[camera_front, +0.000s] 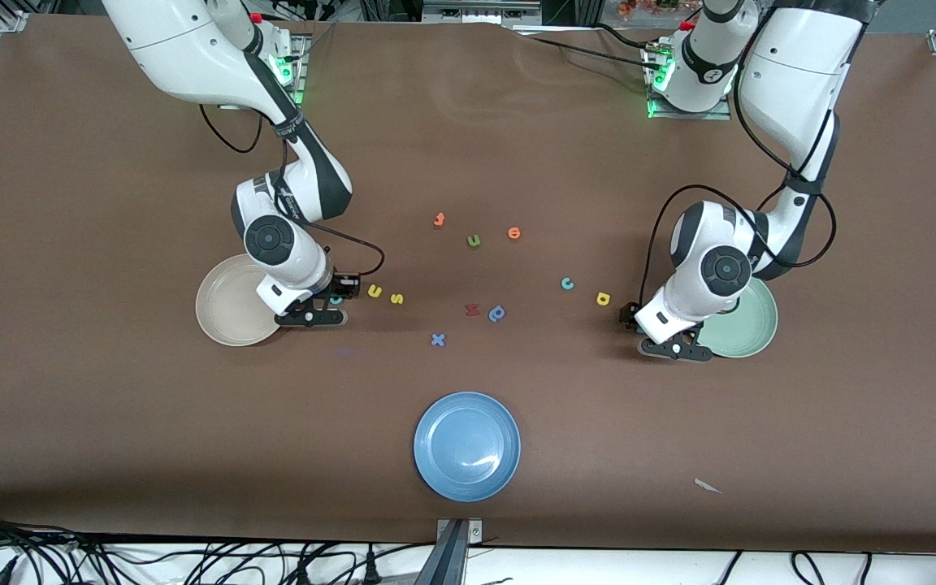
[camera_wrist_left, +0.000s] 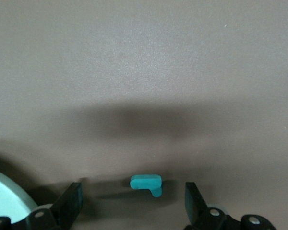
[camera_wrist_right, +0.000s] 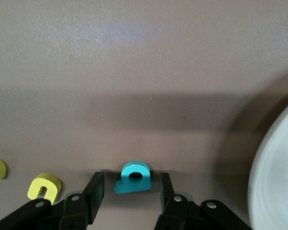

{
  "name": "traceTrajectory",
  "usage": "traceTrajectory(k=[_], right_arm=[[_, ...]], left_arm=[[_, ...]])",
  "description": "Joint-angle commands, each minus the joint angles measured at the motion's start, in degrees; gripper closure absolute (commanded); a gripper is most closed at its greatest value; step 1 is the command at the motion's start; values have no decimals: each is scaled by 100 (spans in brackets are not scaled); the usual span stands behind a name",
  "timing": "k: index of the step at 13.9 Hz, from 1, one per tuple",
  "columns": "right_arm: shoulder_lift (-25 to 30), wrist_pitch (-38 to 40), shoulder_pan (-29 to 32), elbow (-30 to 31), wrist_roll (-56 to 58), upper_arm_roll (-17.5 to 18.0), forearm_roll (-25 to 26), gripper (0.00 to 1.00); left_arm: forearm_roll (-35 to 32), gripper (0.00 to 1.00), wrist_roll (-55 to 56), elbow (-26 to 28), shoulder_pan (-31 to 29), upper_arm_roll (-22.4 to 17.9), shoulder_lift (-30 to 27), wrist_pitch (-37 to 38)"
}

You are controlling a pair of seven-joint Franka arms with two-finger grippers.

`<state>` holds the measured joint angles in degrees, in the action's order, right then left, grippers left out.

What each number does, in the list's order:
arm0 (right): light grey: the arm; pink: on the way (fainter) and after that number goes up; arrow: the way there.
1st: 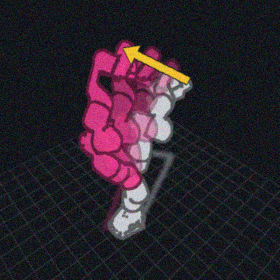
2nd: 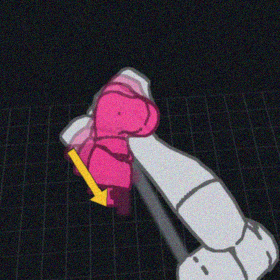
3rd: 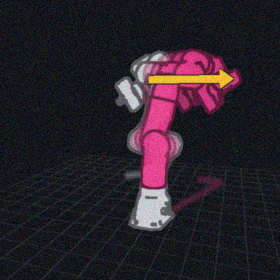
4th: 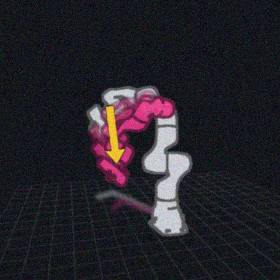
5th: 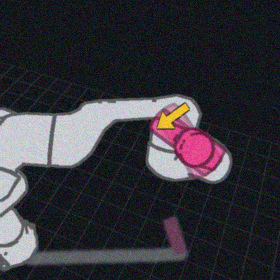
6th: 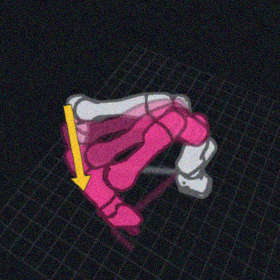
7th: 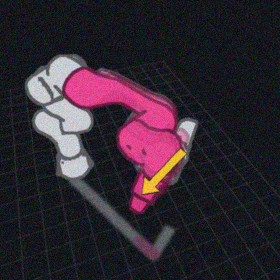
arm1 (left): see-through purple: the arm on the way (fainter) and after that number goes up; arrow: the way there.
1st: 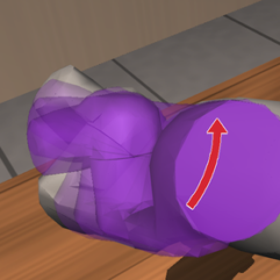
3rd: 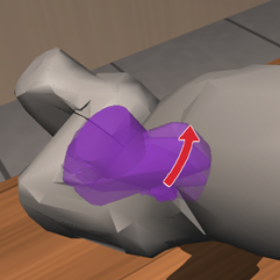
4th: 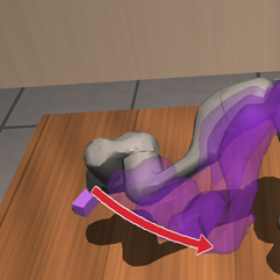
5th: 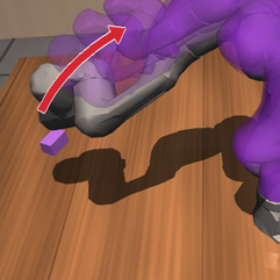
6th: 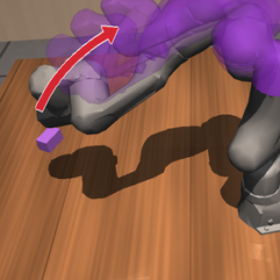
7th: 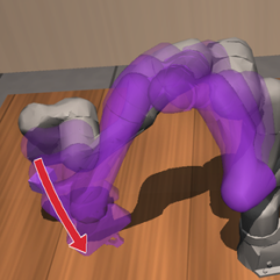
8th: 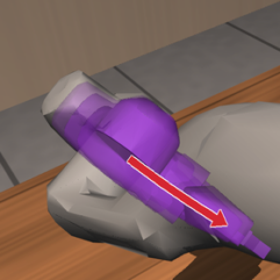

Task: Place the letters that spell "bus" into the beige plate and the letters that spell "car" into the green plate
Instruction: 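Close the right gripper on the teal a while the left gripper grasps teal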

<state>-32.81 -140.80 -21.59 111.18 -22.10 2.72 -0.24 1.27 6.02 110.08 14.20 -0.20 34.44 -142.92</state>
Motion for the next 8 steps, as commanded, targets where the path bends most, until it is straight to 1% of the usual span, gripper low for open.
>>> traceTrajectory(k=[1, 5, 6, 7, 8], right_arm=[[-15, -123, 23, 9, 91, 27, -29, 45], [-77, -184, 23, 9, 170, 18, -37, 46], [-94, -185, 23, 9, 179, 18, -37, 48], [-103, -185, 23, 9, 179, 18, -37, 53], [-103, -193, 23, 1, 179, 27, -37, 58]], left_arm=[[145, 30, 13, -48, 118, -103, 19, 71], [127, 30, 5, -48, 144, -103, 37, 71], [127, 30, 5, -48, 170, -103, 37, 71], [119, 30, 13, -48, 179, -94, 37, 71], [119, 35, 13, -48, 179, -103, 37, 71]])
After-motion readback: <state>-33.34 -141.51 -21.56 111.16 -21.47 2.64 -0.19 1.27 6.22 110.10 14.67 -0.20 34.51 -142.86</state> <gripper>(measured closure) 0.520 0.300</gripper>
